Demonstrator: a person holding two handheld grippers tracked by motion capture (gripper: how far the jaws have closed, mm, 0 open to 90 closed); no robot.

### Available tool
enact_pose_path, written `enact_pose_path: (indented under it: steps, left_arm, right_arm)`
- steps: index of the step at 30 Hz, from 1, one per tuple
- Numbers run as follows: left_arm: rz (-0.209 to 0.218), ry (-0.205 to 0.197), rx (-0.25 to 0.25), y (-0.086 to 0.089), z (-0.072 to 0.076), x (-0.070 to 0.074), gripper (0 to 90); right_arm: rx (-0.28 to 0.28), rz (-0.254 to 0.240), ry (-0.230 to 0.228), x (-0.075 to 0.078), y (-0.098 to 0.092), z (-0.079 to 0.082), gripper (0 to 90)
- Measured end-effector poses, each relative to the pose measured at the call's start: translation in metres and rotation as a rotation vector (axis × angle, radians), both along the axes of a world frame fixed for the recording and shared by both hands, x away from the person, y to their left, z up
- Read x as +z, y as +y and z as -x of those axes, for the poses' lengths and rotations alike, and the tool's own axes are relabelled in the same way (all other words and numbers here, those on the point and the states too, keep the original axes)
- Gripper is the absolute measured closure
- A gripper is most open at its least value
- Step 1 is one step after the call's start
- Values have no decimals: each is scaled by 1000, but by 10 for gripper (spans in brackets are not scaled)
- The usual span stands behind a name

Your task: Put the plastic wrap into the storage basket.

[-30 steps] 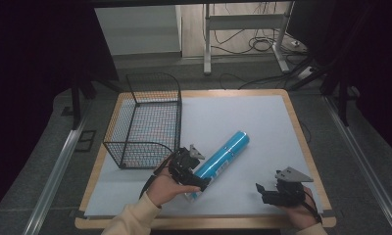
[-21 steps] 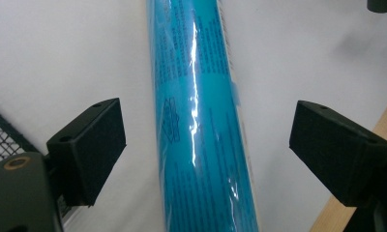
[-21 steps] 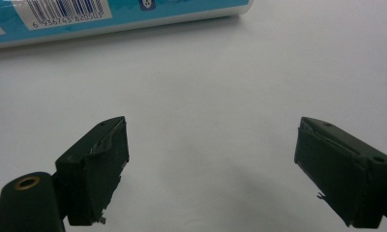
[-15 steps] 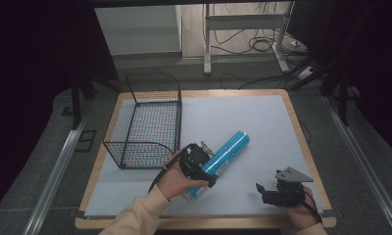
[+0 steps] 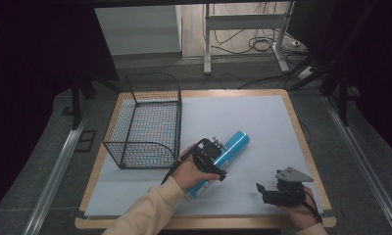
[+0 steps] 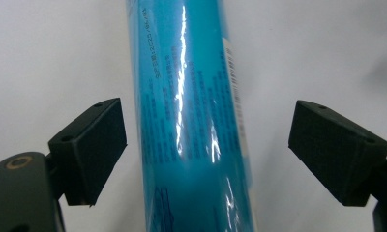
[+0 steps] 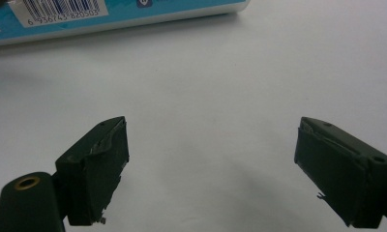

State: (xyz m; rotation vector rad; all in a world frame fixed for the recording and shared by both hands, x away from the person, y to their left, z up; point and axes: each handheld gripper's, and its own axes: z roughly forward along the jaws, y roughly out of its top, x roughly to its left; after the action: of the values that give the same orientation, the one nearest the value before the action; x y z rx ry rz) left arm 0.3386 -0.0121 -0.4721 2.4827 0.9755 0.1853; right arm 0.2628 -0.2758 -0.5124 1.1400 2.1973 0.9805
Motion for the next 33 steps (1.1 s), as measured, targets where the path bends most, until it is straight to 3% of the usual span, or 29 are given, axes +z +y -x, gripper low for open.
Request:
enact_pose_path:
  steps: [9,12,23,26,27,33]
  left_arm:
    - [-39,49,14,-12,-15,-17,144]
    - [-79,68,0,-17,-19,-23,153]
    - [-115,79,17,-17,-22,-33,277]
    - [-104,87,23,-17,-23,-33,296]
    - [-79,93,42,-16,-23,-33,301]
    - [-55,119,35,-11,-27,-32,307]
  right_arm:
    - [-3,1,5,-1,-1,-1,124]
    - [-6,3,8,-1,-1,-1,124]
    - [-7,4,8,-1,-2,-2,125]
    - [-7,3,6,0,-2,-2,125]
    - [-8,4,5,-1,-3,-2,126]
    - [-6,7,5,-1,-2,-1,127]
